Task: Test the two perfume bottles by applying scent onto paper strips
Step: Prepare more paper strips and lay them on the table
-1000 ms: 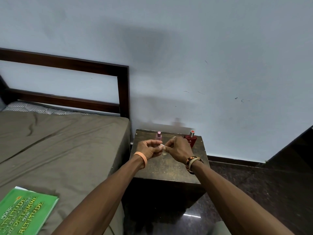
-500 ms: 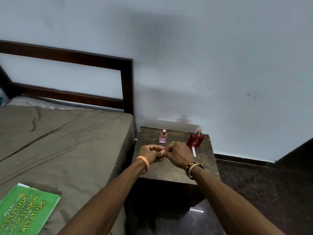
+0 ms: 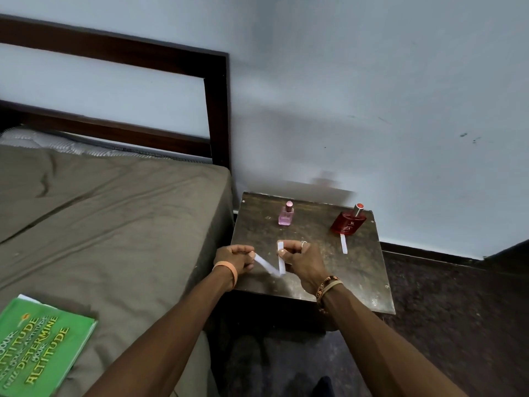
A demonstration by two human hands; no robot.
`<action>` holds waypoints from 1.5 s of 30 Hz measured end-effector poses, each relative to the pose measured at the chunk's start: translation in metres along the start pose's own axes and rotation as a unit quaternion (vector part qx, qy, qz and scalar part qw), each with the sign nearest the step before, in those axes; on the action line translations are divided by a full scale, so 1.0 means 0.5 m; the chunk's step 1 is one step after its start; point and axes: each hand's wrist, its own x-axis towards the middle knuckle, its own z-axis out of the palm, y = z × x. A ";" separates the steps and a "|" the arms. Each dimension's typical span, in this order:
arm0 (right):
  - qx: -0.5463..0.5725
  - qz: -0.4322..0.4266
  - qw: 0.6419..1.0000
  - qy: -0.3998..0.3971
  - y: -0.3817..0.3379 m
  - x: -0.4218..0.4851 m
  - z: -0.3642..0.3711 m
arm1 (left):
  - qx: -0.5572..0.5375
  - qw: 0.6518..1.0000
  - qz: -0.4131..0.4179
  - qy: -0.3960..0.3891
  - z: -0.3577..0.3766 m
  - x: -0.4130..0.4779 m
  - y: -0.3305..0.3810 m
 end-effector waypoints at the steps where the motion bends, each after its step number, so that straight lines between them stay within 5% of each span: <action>1: 0.010 0.016 1.000 -0.006 0.004 0.008 -0.001 | 0.031 0.999 0.008 0.004 -0.003 0.017 -0.012; 6: 0.038 0.045 0.998 0.030 0.031 0.041 -0.007 | 0.199 0.977 0.070 0.013 0.001 0.084 -0.050; 11: 0.016 0.055 0.998 0.029 0.053 0.074 -0.012 | 0.383 0.908 0.171 0.003 0.008 0.118 -0.055; 15: 0.006 0.053 0.998 0.032 0.061 0.085 -0.013 | 0.392 0.899 0.194 0.018 0.006 0.123 -0.056; 19: 0.034 0.052 0.996 0.067 0.068 0.092 -0.012 | 0.366 0.873 0.316 0.059 0.015 0.099 -0.059; 23: 0.018 0.052 0.996 0.071 0.077 0.092 -0.017 | 0.202 0.958 0.180 -0.089 0.075 0.057 -0.055; 28: -0.028 0.062 0.993 0.095 0.089 0.092 -0.055 | 0.125 0.981 0.025 -0.144 0.129 0.061 -0.046; 35: -0.013 0.095 0.990 0.098 0.128 0.100 -0.111 | 0.243 0.957 0.070 -0.143 0.200 0.094 -0.071; 45: -0.099 0.106 0.979 0.145 0.158 0.121 -0.156 | 0.453 0.863 0.201 -0.094 0.264 0.118 -0.102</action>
